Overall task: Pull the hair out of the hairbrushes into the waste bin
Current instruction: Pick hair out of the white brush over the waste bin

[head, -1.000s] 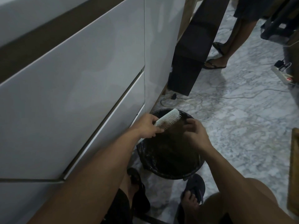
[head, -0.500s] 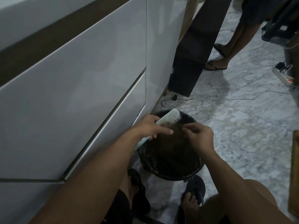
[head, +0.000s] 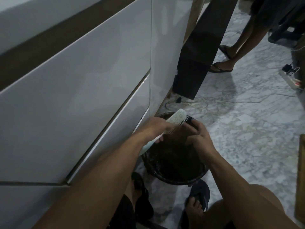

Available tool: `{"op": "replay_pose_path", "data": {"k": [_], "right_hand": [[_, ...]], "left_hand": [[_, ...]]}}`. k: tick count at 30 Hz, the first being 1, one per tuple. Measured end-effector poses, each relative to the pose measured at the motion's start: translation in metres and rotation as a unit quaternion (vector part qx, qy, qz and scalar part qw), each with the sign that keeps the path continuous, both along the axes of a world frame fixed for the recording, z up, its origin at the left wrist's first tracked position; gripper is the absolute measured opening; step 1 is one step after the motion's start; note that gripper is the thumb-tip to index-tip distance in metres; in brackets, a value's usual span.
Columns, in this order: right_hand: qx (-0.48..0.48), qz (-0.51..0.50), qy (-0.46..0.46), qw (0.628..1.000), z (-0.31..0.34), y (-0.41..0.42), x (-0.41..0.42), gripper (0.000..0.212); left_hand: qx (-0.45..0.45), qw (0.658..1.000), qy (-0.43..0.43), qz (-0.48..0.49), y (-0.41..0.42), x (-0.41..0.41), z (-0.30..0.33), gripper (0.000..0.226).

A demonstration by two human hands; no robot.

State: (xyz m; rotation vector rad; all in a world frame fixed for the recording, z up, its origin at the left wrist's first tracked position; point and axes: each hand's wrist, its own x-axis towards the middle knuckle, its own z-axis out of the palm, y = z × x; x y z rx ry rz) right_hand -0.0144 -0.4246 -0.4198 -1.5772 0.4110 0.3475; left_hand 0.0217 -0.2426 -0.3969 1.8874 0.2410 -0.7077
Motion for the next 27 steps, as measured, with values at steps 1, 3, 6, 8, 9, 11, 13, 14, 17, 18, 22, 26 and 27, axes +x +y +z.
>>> {"op": "replay_pose_path", "data": {"k": [1,3,6,8,9,11,13,14,17,18,22,26,27], "right_hand": [[0.023,0.018,0.009,1.0,0.0,0.004,0.0,0.085],[0.056,0.048,0.014,0.997,-0.001,0.009,-0.001,0.083],[0.015,0.074,0.01,0.997,-0.002,0.009,-0.001,0.065],[-0.066,0.078,0.008,0.995,-0.001,0.007,0.0,0.043],[-0.097,0.074,0.002,0.993,0.001,0.005,0.0,0.03],[-0.128,0.046,0.0,0.991,0.0,0.001,0.0,0.018],[-0.149,-0.017,-0.001,0.989,-0.002,-0.004,0.003,0.02],[-0.163,-0.054,-0.006,0.985,-0.003,-0.008,0.005,0.022],[-0.165,-0.116,-0.002,0.979,-0.003,-0.016,0.01,0.025],[-0.152,-0.113,0.001,0.982,-0.003,-0.017,0.01,0.024],[-0.16,-0.04,-0.033,0.986,-0.001,-0.008,0.005,0.017],[-0.214,0.048,-0.101,0.97,0.002,0.005,-0.001,0.013],[-0.23,0.069,-0.11,0.965,0.001,0.007,-0.002,0.013]], "left_hand": [[0.0,1.0,0.019,0.001,-0.002,0.001,-0.001,0.038],[0.005,0.999,0.037,-0.014,-0.005,0.002,-0.003,0.04],[0.021,0.999,0.013,-0.038,-0.006,0.001,-0.003,0.024],[0.027,0.999,-0.01,-0.041,-0.004,0.001,-0.004,0.019],[0.032,0.998,-0.02,-0.04,-0.002,0.001,-0.008,0.019],[0.049,0.997,-0.038,-0.037,0.001,0.002,-0.015,0.025],[0.056,0.997,-0.053,-0.021,0.005,0.003,-0.019,0.029],[0.054,0.997,-0.06,-0.009,0.007,0.004,-0.019,0.031],[0.051,0.997,-0.058,0.009,0.01,0.006,-0.019,0.035],[0.047,0.998,-0.05,0.011,0.009,0.006,-0.018,0.035],[0.022,0.999,-0.023,0.0,0.003,0.003,-0.015,0.037],[0.006,1.0,-0.018,0.003,0.0,0.001,-0.014,0.035],[0.002,1.0,-0.018,0.002,-0.001,0.0,-0.013,0.036]]}}
